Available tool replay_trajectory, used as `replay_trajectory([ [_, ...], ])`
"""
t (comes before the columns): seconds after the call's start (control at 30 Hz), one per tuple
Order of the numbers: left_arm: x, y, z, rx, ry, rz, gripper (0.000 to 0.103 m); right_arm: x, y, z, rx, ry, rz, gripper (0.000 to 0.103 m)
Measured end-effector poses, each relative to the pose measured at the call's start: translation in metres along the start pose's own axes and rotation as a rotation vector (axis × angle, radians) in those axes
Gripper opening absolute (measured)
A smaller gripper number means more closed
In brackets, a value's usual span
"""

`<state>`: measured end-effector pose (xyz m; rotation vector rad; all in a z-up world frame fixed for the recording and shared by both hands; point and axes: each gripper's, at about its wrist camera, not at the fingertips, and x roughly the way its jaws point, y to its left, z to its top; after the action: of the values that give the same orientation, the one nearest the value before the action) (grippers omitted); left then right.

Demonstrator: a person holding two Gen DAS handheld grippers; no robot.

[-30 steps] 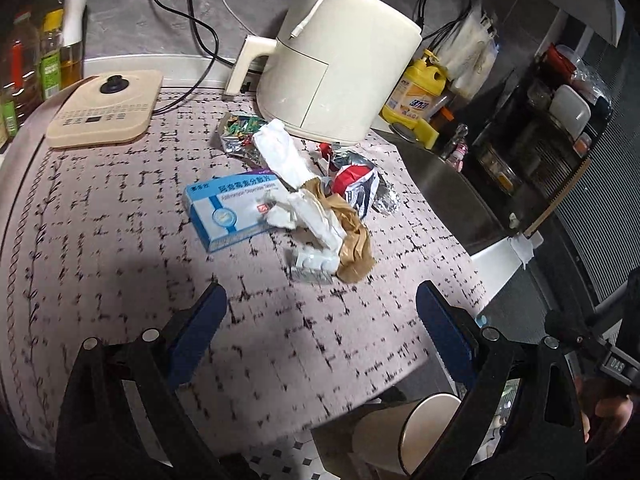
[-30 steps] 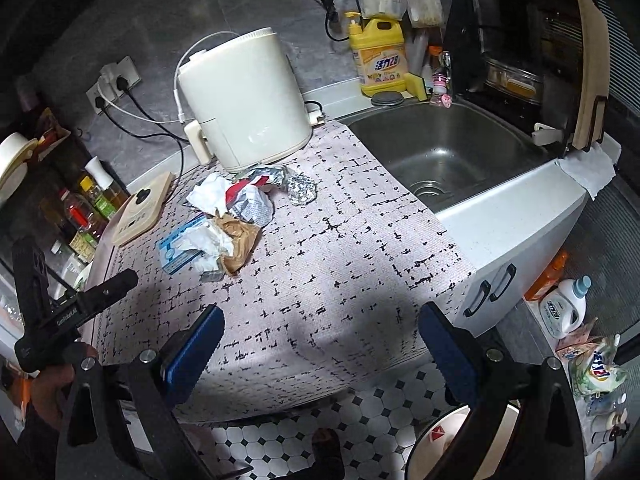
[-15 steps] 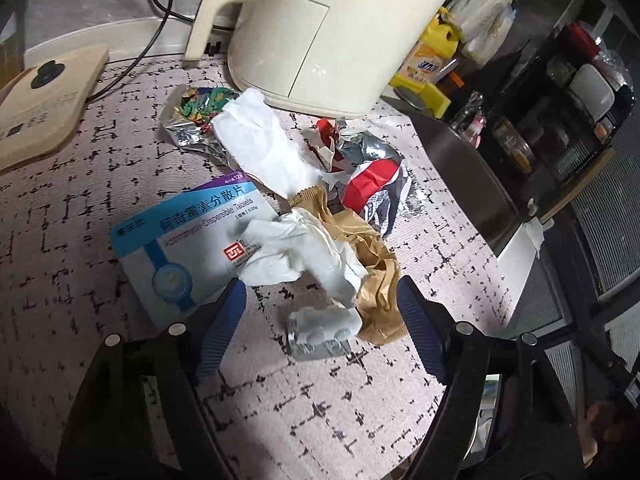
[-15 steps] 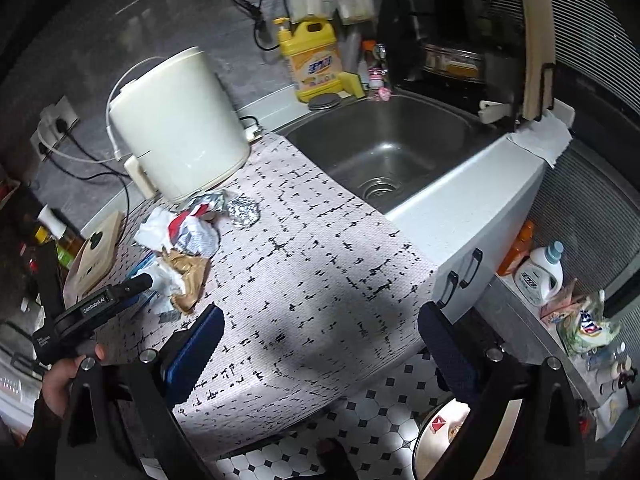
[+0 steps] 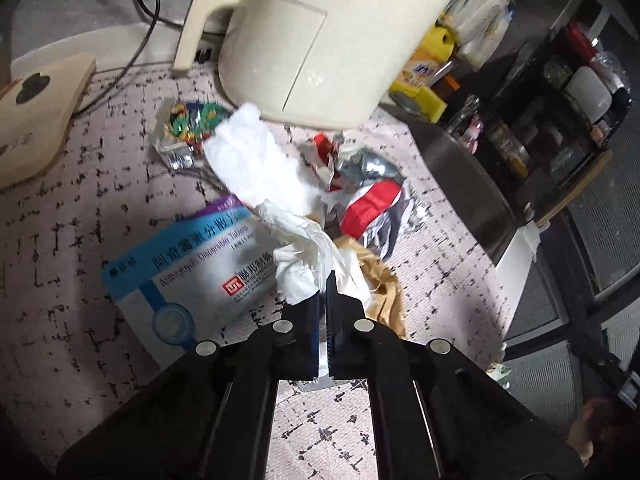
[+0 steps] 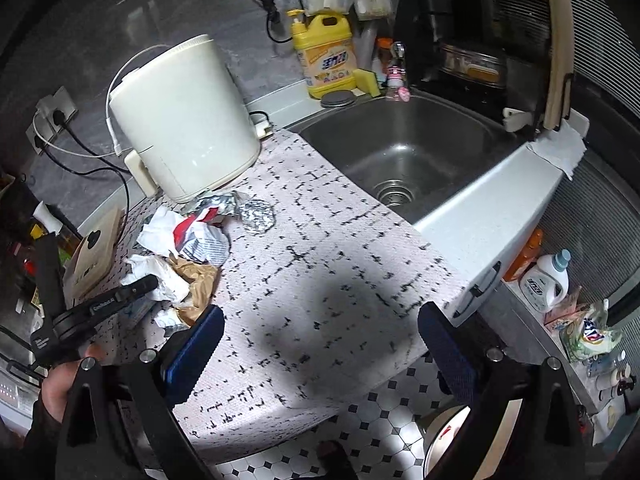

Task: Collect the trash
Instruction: 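Lift the white tissue with the left tool and drop it into the bin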

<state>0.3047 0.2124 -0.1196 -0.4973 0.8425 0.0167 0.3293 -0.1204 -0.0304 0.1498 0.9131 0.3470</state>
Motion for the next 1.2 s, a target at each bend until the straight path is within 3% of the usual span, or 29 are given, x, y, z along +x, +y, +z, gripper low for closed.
replay_trajectory([
  [0.2,-0.033,0.013,0.009,-0.008,-0.075,-0.001,0.003,0.021,0.029,0.009,-0.046,0.018,0.054,0.093],
  [0.5,-0.078,0.069,0.005,-0.078,-0.132,0.103,0.003,0.065,0.075,0.029,-0.105,0.041,0.165,0.081],
  [0.8,-0.112,0.113,-0.009,-0.132,-0.155,0.185,0.003,0.126,0.114,0.043,-0.141,0.083,0.214,0.076],
  [0.9,-0.118,0.12,-0.014,-0.145,-0.155,0.202,0.003,0.144,0.12,0.044,-0.154,0.106,0.219,0.059],
  [0.97,-0.121,0.125,-0.018,-0.152,-0.155,0.209,0.003,0.155,0.123,0.045,-0.162,0.134,0.231,0.031],
  [1.03,-0.123,0.125,-0.02,-0.156,-0.157,0.211,0.003,0.161,0.126,0.046,-0.182,0.154,0.245,0.014],
  [1.2,-0.128,0.118,-0.025,-0.154,-0.175,0.2,0.003,0.134,0.125,0.055,-0.2,0.073,0.249,0.008],
])
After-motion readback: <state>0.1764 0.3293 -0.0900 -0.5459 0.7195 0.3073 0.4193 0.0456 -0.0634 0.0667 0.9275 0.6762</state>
